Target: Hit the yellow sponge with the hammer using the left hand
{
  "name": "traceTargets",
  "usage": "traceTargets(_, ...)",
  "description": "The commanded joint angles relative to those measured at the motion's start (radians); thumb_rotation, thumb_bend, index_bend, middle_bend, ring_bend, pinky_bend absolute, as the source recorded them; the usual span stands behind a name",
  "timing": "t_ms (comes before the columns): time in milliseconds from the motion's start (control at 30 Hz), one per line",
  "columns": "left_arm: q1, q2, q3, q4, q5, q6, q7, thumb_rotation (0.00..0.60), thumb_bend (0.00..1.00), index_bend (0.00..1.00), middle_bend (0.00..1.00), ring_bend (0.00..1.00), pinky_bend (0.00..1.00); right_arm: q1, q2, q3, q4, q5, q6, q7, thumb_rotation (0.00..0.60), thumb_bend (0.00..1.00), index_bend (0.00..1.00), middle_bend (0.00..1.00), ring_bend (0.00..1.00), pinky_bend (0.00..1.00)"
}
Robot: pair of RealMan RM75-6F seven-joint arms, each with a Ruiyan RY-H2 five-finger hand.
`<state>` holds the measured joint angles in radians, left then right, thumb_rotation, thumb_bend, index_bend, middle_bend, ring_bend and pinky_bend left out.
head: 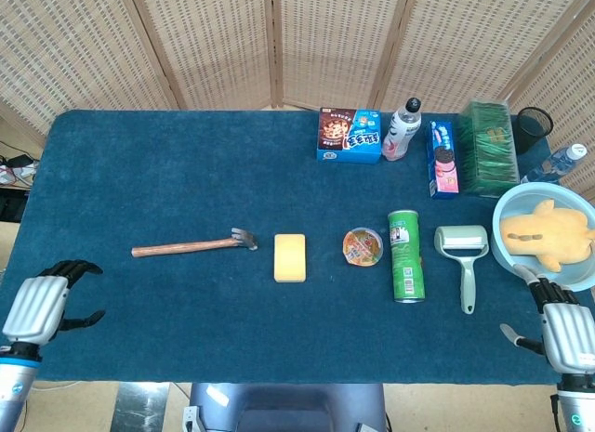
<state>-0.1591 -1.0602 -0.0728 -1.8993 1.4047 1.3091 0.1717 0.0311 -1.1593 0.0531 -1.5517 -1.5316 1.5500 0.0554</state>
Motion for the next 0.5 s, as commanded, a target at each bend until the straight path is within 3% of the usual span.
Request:
traceTargets(33,-0.064,-0.024,-0.036,0.008,-0.058,-0.074,0.035,0.600,0.13,0.35,0.34,0.27,0.37,0.001,-0.002,0.003,0.005,0.011,-0.009,0.000,0.600,0.18,0.17,0.22,0.29,0.28)
traceTargets(200,-0.171,-0.089,-0.093,0.044,-0.174,-0.176,0.113,0.600,0.16,0.35,0.34,0.27,0.39,-0.002,-0.010,0.010,0.014,0.035,-0.016,0.002,0.600,0.18,0.17,0.22,0.29,0.28)
traceTargets(500,-0.308,-0.214,-0.160,0.126,-0.320,-0.249,0.208,0.600,0.18,0.40,0.34,0.27,0.39,0.000,-0.015,0.019,0.018,0.057,-0.030,-0.007,0.600,0.18,0.17,0.22,0.29,0.28)
